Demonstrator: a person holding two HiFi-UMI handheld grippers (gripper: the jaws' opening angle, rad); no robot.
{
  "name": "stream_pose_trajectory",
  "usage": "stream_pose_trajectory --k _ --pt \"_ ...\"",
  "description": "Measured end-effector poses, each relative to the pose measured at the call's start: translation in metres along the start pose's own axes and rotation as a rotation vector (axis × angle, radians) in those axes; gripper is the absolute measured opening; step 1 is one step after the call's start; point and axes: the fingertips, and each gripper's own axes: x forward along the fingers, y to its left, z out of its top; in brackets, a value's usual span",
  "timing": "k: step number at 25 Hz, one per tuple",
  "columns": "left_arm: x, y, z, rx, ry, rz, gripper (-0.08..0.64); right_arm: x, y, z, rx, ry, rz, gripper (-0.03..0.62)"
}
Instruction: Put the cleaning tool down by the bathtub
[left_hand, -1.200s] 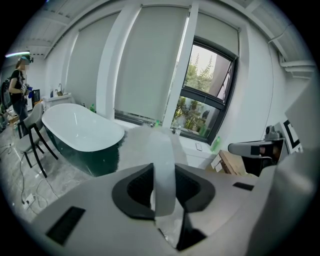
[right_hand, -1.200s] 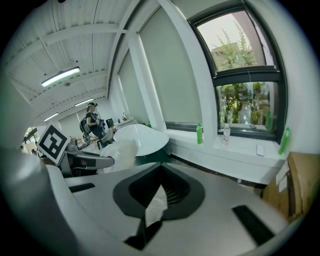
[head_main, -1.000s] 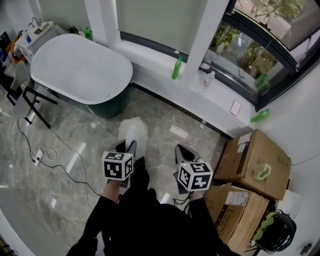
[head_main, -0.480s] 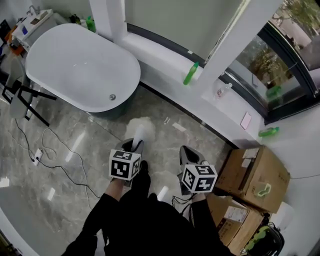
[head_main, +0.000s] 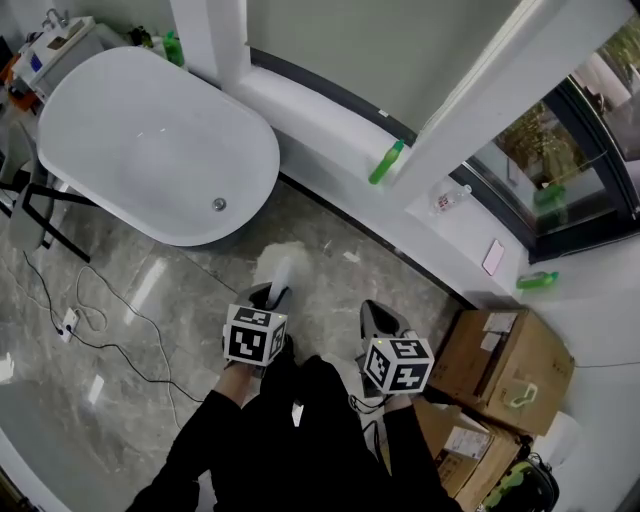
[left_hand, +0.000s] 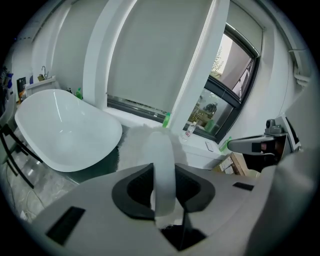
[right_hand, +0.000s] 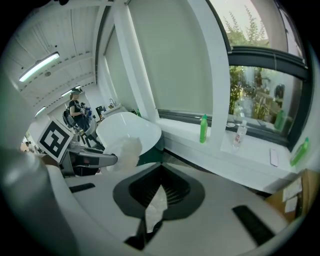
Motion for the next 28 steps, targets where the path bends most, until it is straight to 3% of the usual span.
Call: stream_pose_trajectory --k 8,16,28 --pt "0.05 0.018 -0.005 -0.007 0.029 0.021 0.095 0.05 -0.034 -0.01 -0.014 0.045 0.01 0.0" --pt "0.11 0.045 -0.009 -0.031 0.037 0.041 0.094 0.123 -0.058 -0.01 -0.026 0.085 0.079 0.0" --pt "0.223 0.087 -0.063 -0.007 0.053 0.052 0.094 0.238 -0.101 -0.049 -0.097 0.098 0.118 0.0"
